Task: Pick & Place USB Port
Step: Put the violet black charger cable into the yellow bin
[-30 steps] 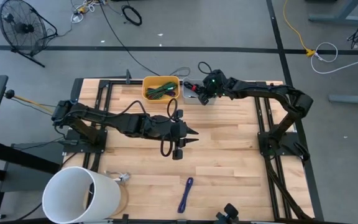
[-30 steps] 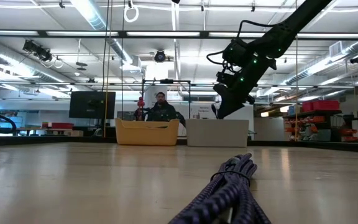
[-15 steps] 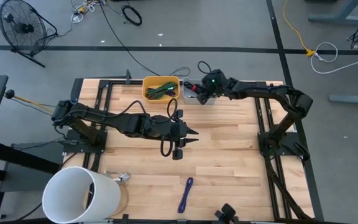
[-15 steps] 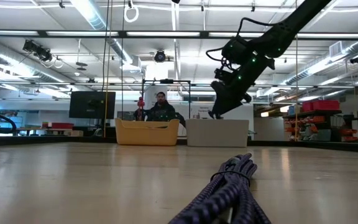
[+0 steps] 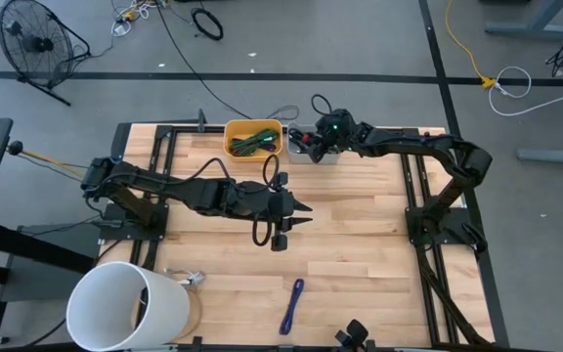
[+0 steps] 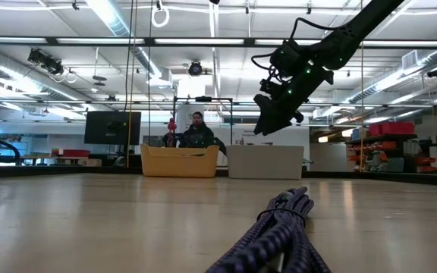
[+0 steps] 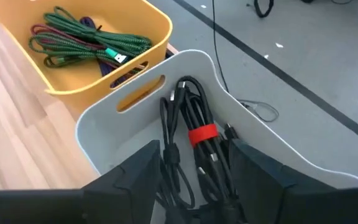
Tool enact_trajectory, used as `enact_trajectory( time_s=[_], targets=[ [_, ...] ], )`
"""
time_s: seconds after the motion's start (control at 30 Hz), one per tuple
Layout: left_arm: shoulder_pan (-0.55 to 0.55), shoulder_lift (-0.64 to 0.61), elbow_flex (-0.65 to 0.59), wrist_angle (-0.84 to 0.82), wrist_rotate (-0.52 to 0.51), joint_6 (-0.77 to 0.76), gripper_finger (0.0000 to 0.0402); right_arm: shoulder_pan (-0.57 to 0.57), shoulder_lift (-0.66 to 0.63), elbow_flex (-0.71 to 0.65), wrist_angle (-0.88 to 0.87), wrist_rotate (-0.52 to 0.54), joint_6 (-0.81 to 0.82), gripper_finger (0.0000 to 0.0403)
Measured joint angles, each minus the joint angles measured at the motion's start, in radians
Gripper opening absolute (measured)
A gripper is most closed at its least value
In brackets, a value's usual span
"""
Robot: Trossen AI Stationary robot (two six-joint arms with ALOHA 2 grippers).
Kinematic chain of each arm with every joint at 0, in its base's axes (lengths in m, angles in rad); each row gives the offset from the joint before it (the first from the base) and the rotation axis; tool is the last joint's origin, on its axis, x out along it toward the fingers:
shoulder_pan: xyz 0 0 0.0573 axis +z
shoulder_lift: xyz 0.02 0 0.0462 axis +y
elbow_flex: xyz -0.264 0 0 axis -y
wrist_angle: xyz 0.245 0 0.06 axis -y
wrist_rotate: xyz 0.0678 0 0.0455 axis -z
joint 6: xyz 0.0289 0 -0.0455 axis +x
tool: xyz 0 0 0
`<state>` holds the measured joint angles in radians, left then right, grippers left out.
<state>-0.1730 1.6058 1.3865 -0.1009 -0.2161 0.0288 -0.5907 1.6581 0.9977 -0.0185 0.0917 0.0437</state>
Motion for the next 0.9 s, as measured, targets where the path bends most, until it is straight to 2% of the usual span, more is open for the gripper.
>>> enact_trajectory(
  time_s=[0.07, 0.27, 0.47, 0.73, 0.9],
  targets=[
    [0.000, 0.000, 0.000, 0.000, 0.000, 0.000, 0.0108, 0.000, -0.004, 0.000, 0.000, -0.013, 0.003, 0.0192],
    [0.000, 0.000, 0.000, 0.000, 0.000, 0.000, 0.0108, 0.012, -0.068, 0.000, 0.006, -0.170, 0.003, 0.0191],
    [0.000, 0.000, 0.000, 0.000, 0.000, 0.000, 0.0108, 0.019, -0.132, 0.000, -0.015, -0.200, 0.028, 0.0191],
    [0.000, 0.000, 0.000, 0.000, 0.000, 0.000, 0.0108, 0.081, -0.158, 0.000, -0.079, -0.551, 0.055, 0.0191],
    [0.000, 0.000, 0.000, -0.002, 0.000, 0.000, 0.0108, 0.169, -0.174, 0.000, -0.140, -0.634, 0.079, 0.0191]
  ],
)
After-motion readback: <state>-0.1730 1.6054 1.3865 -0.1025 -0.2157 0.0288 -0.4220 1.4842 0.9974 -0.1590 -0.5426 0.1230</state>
